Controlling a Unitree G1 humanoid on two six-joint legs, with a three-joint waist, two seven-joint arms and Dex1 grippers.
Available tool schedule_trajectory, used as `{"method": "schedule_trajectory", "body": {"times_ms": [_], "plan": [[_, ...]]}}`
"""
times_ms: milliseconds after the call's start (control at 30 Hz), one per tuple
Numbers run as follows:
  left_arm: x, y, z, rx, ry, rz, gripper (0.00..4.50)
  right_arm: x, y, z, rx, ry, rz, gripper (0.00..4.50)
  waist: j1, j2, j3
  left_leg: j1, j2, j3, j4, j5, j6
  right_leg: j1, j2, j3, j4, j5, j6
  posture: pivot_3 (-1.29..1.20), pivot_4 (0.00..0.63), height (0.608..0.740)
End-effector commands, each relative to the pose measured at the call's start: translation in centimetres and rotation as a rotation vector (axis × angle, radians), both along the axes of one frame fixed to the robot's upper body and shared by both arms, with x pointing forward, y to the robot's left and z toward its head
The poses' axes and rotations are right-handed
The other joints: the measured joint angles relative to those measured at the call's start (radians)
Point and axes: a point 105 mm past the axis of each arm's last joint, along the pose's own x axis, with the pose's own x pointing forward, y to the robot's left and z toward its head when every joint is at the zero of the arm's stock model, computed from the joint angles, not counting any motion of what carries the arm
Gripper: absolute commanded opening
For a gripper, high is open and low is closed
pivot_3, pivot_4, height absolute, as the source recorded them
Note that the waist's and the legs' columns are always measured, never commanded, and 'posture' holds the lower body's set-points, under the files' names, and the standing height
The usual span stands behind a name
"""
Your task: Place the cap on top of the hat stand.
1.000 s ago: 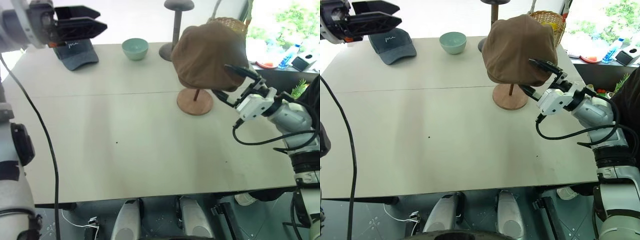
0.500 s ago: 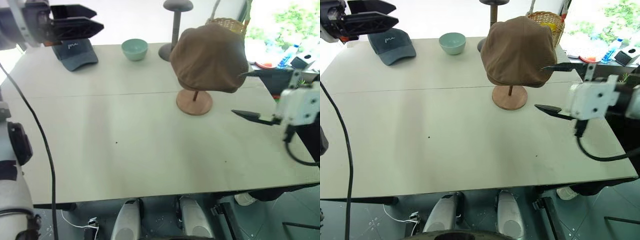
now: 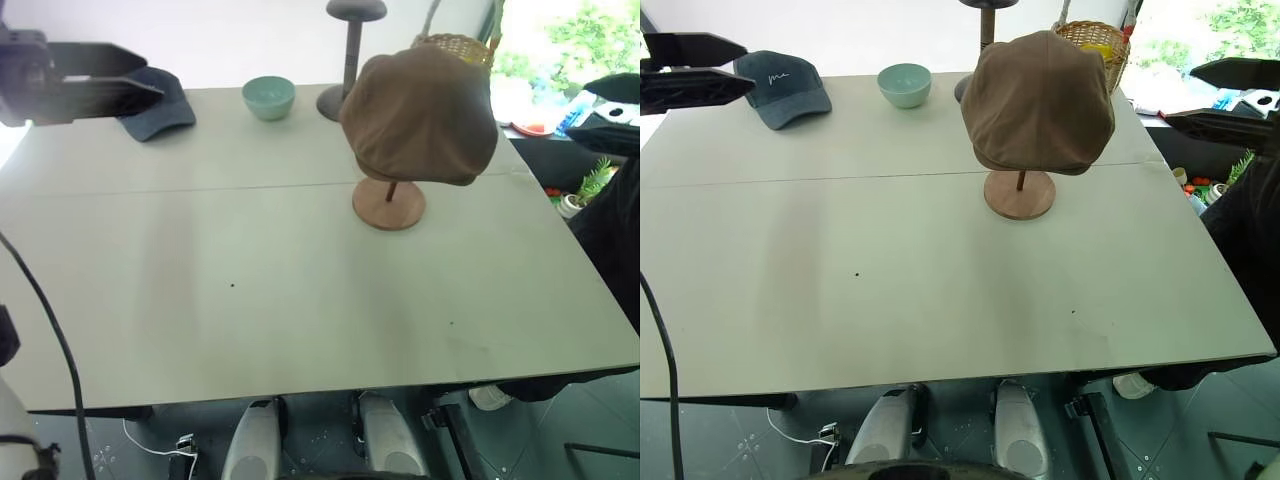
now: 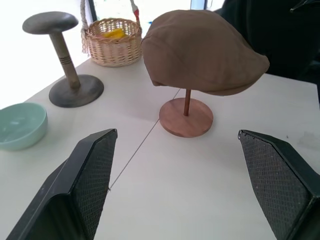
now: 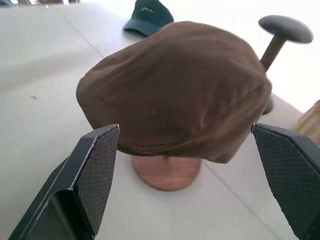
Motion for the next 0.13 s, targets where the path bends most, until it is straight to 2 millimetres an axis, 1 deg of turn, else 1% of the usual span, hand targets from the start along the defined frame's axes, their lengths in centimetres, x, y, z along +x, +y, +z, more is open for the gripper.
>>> {"method": "schedule_trajectory", "body": {"times_ms": [33,133], "plan": [[-1.48,0.57,1.51,-0.016,-0.059,0.019,4.08,-0.14,-0.46,0.94,-0.003,0.006,0.013,4.32,0.001,0.000,0.000,0.000,0.000,0.000,0.000,0.000,0.000,-0.001,0.000,0.000,0.001,0.000,0.000,0.00,0.150,0.740],[-1.67,0.59,1.33,-0.019,-0.053,0.025,4.08,-0.04,-0.51,0.65,-0.035,0.028,0.032,4.32,0.004,0.000,0.000,-0.001,0.000,0.000,0.000,0.000,0.000,-0.002,0.000,0.000,0.002,0.000,0.001,0.00,0.150,0.740]]}}
